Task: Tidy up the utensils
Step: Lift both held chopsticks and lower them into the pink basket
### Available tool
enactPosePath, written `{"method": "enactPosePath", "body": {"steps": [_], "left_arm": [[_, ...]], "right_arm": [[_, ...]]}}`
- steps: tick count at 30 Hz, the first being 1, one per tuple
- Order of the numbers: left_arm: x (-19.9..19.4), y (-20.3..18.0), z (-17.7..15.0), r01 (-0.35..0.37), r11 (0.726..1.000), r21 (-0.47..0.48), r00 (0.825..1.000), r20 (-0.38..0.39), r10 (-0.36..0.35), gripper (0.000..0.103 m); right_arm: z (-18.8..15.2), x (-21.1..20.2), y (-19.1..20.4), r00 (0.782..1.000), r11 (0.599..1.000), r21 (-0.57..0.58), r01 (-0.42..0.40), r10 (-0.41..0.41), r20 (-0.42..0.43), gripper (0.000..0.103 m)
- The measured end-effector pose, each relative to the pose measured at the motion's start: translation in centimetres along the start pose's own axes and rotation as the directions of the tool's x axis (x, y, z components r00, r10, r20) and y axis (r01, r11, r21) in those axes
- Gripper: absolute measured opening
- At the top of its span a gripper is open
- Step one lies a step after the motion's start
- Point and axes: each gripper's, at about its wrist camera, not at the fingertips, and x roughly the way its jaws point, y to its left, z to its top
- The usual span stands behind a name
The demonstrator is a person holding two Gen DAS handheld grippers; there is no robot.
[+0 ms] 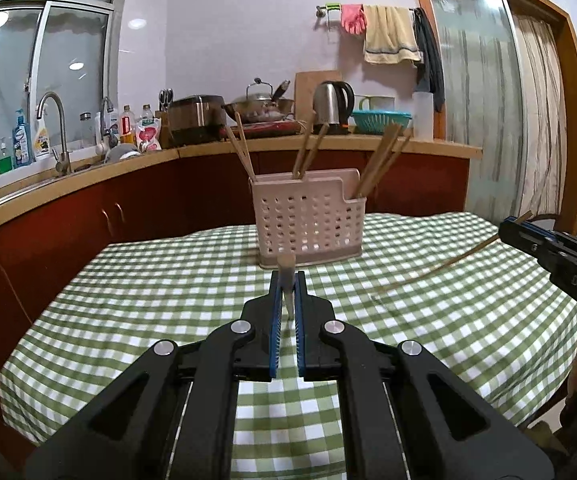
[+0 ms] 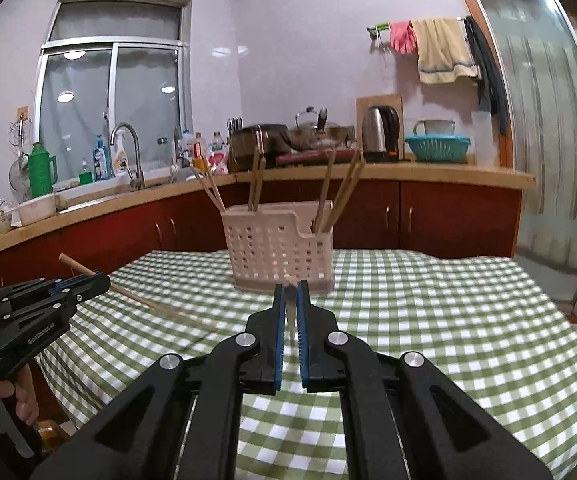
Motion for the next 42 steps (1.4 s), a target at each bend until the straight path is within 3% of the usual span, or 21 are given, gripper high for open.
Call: {"method": "enactPosePath", "body": {"steps": [11, 29, 42], "left_arm": [[0.0, 1.4, 3.0, 0.021, 0.999, -0.028, 1.000, -0.022, -0.022, 0.006], [3.8, 3.0, 5.7, 0.013, 0.998, -0.065, 0.999, -0.038, -0.016, 0.007], [3.7, 4.1, 7.5, 0.036, 0.995, -0.094, 0.999, -0.004, -0.036, 0.006]], "right_arm": [[2.6, 0.3, 0.0, 1.000, 1.000, 0.000, -0.009, 0.009, -0.009, 0.006], [4.8, 3.3, 0.4, 1.000, 1.000, -0.023, 0.000, 0.000, -0.006, 0.006], [6.1, 3.4, 0.3, 0.998, 0.998, 0.037, -0.057, 0.057, -0.005, 0.006]]}}
